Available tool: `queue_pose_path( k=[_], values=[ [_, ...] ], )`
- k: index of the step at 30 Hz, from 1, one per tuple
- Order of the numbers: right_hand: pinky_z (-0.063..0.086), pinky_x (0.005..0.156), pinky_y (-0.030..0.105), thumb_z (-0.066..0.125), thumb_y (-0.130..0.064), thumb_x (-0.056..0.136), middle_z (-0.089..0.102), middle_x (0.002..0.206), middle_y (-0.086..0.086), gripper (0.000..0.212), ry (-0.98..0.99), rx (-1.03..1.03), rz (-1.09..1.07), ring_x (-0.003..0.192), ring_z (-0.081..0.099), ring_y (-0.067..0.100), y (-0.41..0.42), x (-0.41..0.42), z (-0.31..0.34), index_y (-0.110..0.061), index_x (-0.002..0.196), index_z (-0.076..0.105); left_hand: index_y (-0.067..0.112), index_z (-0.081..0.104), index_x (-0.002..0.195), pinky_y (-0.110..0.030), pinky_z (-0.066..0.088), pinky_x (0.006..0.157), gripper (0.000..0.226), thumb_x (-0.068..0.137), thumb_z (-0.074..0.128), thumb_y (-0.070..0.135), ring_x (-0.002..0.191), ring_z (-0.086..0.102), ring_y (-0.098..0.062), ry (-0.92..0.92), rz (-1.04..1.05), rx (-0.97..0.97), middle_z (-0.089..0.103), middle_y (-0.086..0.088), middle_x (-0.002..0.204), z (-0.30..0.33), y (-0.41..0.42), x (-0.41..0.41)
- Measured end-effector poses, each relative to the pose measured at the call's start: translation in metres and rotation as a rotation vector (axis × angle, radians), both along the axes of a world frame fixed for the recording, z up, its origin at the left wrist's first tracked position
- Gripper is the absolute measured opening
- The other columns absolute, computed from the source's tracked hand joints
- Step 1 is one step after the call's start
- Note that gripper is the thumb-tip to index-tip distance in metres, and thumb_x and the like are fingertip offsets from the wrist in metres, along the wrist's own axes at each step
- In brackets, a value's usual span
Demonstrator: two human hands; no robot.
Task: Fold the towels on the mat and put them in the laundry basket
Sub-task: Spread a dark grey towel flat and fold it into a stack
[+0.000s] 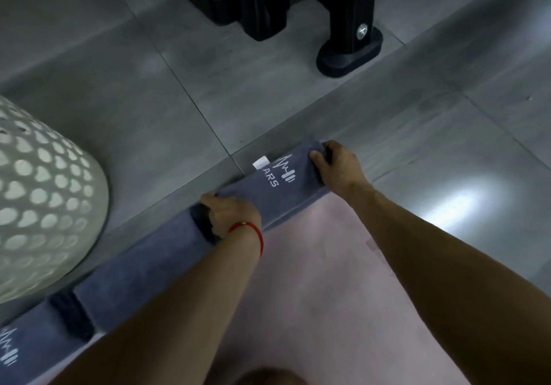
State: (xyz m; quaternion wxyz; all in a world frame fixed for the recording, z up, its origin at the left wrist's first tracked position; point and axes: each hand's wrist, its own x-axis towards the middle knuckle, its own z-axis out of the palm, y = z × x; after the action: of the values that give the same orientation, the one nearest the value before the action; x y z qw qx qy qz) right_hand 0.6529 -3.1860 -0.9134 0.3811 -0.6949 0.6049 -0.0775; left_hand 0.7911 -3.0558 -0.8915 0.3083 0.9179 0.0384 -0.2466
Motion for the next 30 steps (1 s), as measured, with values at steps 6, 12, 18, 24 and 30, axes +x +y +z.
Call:
queue_pose_path(
  k=[6, 12, 18, 24, 30],
  values=[
    [0.035, 0.109, 0.063, 0.036, -0.06, 0.1, 0.025, 0.16, 0.012, 0.064, 0.212, -0.342, 0.304, 0.144, 0.029, 0.04, 0.027, 0.006, 0.003, -0.034, 0.156, 0.019, 0.014, 0.039, 0.142, -0.043, 0.042, 0.096, 0.038, 0.105, 0.042, 0.016, 0.121, 0.055, -0.043, -0.004, -0.087, -0.031, 0.055, -0.025, 0.136, -0.023, 0.01, 0.003],
    [0.003, 0.111, 0.08, 0.009, -0.088, 0.086, -0.016, 0.168, 0.007, 0.084, 0.515, -0.262, 0.668, 0.15, -0.018, 0.048, 0.039, 0.019, -0.032, -0.046, 0.156, -0.013, 0.017, 0.015, 0.159, -0.064, 0.012, 0.119, 0.09, 0.081, 0.055, 0.037, 0.151, 0.01, -0.043, -0.58, -1.066, 0.114, 0.011, -0.02, 0.164, -0.005, 0.021, -0.031],
    [0.004, 0.115, 0.075, 0.01, -0.081, 0.089, -0.021, 0.167, 0.002, 0.077, 0.37, -0.211, 0.673, 0.15, -0.024, 0.044, 0.032, 0.013, -0.044, -0.049, 0.155, -0.017, 0.02, -0.032, 0.152, -0.07, -0.009, 0.115, 0.137, 0.073, 0.068, 0.07, 0.147, -0.027, -0.041, -0.371, -1.379, 0.391, -0.032, -0.015, 0.16, -0.053, 0.02, -0.001],
    [0.008, 0.113, 0.074, 0.02, -0.079, 0.092, -0.017, 0.168, 0.003, 0.078, 0.329, -0.259, 0.694, 0.15, -0.02, 0.045, 0.031, 0.006, -0.058, -0.047, 0.157, -0.01, 0.017, -0.009, 0.16, -0.074, -0.007, 0.112, 0.135, 0.065, 0.055, 0.089, 0.151, -0.013, -0.043, -0.497, -1.312, 0.323, -0.012, -0.018, 0.166, -0.078, 0.027, -0.012],
    [0.004, 0.114, 0.077, 0.011, -0.08, 0.092, -0.025, 0.166, 0.004, 0.076, 0.445, -0.263, 0.734, 0.149, -0.023, 0.046, 0.029, 0.011, -0.051, -0.047, 0.154, -0.018, 0.019, -0.025, 0.155, -0.073, -0.013, 0.111, 0.133, 0.07, 0.05, 0.088, 0.148, -0.024, -0.043, -0.423, -1.328, 0.376, -0.026, -0.016, 0.163, -0.074, 0.024, -0.012]
  ],
)
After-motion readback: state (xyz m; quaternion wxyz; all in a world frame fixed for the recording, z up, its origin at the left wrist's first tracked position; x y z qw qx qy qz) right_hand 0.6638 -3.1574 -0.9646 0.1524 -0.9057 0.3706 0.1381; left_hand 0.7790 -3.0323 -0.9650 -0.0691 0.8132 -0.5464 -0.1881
